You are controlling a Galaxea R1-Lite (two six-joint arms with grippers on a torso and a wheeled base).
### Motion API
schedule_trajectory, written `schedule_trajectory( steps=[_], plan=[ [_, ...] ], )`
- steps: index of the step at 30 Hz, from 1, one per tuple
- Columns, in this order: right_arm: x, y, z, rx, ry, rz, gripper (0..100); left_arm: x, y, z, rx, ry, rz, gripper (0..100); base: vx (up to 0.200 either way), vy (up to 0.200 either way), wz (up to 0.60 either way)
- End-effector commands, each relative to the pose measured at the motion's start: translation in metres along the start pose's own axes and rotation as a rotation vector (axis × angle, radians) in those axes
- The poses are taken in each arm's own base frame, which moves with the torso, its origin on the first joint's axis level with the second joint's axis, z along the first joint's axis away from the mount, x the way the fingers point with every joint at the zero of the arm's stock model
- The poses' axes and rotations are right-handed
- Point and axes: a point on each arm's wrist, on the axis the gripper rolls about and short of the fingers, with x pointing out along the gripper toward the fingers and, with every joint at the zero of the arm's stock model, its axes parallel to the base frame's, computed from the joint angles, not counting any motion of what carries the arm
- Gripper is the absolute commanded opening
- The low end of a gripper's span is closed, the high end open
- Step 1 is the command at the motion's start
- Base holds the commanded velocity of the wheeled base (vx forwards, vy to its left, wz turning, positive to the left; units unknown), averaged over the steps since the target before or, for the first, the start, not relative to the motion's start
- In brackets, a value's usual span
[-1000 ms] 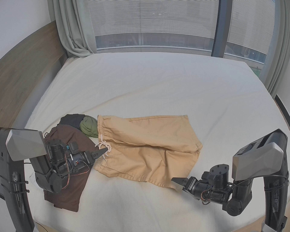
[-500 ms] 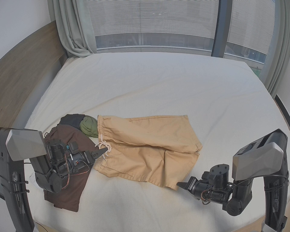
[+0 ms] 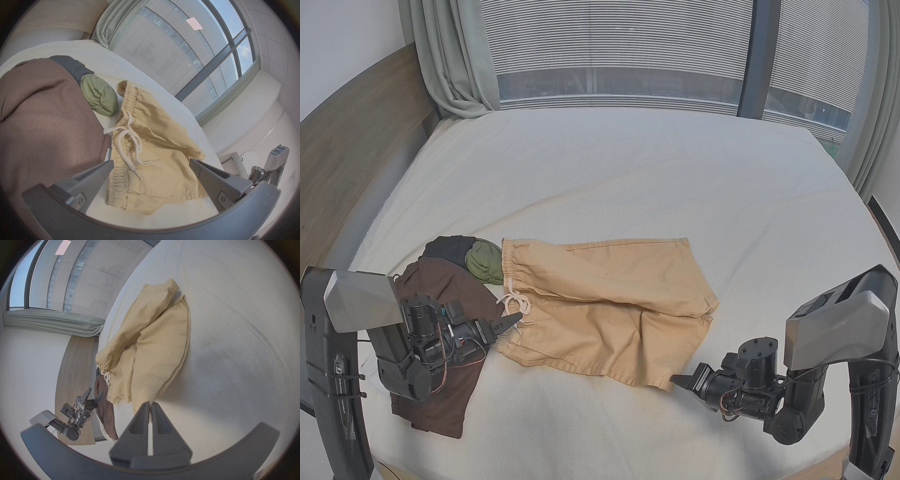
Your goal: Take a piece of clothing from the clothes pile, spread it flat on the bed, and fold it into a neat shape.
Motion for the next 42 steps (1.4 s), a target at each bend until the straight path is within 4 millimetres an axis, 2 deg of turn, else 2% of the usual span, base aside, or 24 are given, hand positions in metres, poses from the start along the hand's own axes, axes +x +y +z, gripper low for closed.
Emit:
schedule_trajectory(
  steps=[1,8,19,29,30,38,42],
  plan=[
    [-0.002,-0.002,0.003,0.004,-0.009,-0.009,0,0.004,0.009,-0.01,-0.019,0.027,0.015,100,0.0,0.0,0.0],
    [-0.003,-0.004,0.005,-0.01,-0.014,-0.016,0,0.012,0.019,-0.024,-0.037,0.058,0.034,100,0.0,0.0,0.0],
    [-0.003,-0.004,0.005,-0.011,-0.017,-0.014,0,0.008,0.025,-0.024,-0.059,0.069,0.085,100,0.0,0.0,0.0],
    [-0.003,-0.005,0.005,-0.013,-0.022,-0.015,0,0.007,0.022,-0.029,-0.065,0.09,0.086,100,0.0,0.0,0.0],
    [-0.003,-0.005,0.005,-0.013,-0.022,-0.015,0,0.007,0.022,-0.029,-0.067,0.09,0.088,0,0.0,0.0,0.0],
    [-0.004,-0.007,0.004,-0.023,-0.015,-0.028,0,0.007,0.022,-0.03,-0.066,0.092,0.089,0,0.0,0.0,0.0],
    [-0.01,-0.011,0.001,-0.054,0.0,-0.051,0,0.002,0.02,-0.032,-0.071,0.1,0.093,0,0.0,0.0,0.0]
  ],
)
